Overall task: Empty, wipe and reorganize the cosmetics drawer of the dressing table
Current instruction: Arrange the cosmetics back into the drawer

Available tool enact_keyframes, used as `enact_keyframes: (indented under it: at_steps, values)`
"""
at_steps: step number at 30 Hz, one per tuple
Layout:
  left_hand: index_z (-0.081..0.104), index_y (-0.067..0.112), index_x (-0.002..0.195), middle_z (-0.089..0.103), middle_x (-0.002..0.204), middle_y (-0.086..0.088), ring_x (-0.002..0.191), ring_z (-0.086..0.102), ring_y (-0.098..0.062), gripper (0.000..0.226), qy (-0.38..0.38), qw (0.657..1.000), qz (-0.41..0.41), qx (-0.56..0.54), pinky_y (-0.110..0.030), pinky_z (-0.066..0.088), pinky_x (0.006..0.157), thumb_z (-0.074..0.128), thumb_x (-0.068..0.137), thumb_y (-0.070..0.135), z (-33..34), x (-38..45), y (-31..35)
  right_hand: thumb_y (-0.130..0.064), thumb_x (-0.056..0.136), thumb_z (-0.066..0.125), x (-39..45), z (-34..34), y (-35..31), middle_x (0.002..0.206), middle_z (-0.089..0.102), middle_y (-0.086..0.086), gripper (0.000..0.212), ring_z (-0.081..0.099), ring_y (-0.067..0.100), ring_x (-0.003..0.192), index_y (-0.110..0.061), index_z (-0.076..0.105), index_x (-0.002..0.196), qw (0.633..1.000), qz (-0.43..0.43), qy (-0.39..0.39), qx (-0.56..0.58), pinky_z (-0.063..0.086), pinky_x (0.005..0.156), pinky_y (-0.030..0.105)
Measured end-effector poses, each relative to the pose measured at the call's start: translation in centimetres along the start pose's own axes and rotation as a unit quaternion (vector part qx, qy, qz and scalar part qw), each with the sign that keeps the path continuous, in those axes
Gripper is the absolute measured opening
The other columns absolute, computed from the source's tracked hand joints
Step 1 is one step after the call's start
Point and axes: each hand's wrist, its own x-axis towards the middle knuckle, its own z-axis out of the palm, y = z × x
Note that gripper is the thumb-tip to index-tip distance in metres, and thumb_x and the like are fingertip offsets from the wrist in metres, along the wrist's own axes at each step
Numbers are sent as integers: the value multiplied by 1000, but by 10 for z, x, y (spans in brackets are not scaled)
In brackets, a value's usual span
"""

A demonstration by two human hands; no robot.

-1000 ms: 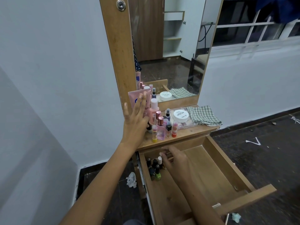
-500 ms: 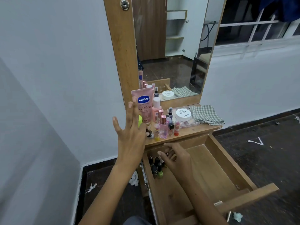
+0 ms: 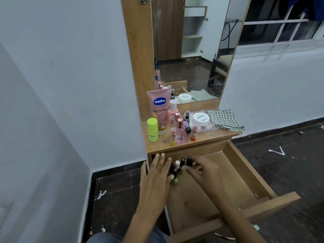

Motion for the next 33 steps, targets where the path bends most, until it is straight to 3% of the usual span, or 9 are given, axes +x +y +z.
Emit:
enact_keyframes:
  at_steps: [3,6,8,11,13,16,23,29,33]
  values:
    - [60,19,128,45,142,-5,134,40,-16,54,-112,994,-9,12,-52,32,104,73,79,38,9,-12,0,-37,72,80,-1,4,13,78,68,-14,17,62,-1,71,-30,69,83,985,141,-101,9,52,65,21]
    - [19,14,150,3,159,-4,146,2,-16,57,-215,976,0,27,-50,-2,114,37,101,35,14,-20,-1,-35,69,80,3,24,25,76,67,-14,17,63,2,74,-29,70,80,962,180,-203,-37,54,74,27]
    - [7,15,152,-4,160,-2,146,-8,-14,56,-241,970,-12,37,-50,-10,113,26,103,34,12,-20,-1,-40,66,78,4,42,32,76,68,-15,18,63,3,74,-32,69,79,954,181,-230,-70,54,75,29]
    - [7,15,152,-3,160,-2,146,-8,-14,56,-251,967,-22,35,-51,-10,113,26,103,34,14,-18,0,-51,70,62,-3,71,59,84,66,-13,23,60,5,77,-37,65,88,943,181,-250,-121,55,76,32]
    - [7,15,152,-3,160,-2,146,-7,-14,56,-262,964,-23,41,-51,-9,113,27,103,34,13,-18,-1,-47,79,57,-5,69,51,94,64,-11,23,60,8,84,-34,63,97,943,169,-257,-127,53,80,33]
    - [7,16,152,-2,160,-3,146,-6,-15,56,-272,961,-25,44,-50,-8,114,27,103,35,13,-16,0,-34,85,59,-1,62,40,96,66,-3,20,64,17,89,-24,66,101,945,153,-266,-117,53,81,35]
    - [12,14,151,3,160,-4,147,-2,-18,59,-292,954,-25,63,-51,-6,114,34,101,35,7,-10,3,-29,89,61,2,50,20,107,64,0,27,61,18,100,-15,63,112,951,129,-252,-121,47,88,29]
    - [15,12,151,7,159,-6,147,2,-19,62,-305,949,-31,74,-51,-4,115,40,100,36,6,-5,8,-27,86,65,2,43,15,106,68,2,26,63,17,95,-14,66,109,947,149,-254,-126,47,83,25]
    - [18,11,150,10,159,-7,146,4,-20,63,-309,947,-31,82,-50,-2,115,44,98,35,5,-1,10,-14,80,68,4,39,13,101,69,5,23,63,20,94,-9,68,103,949,179,-244,-92,49,82,30]
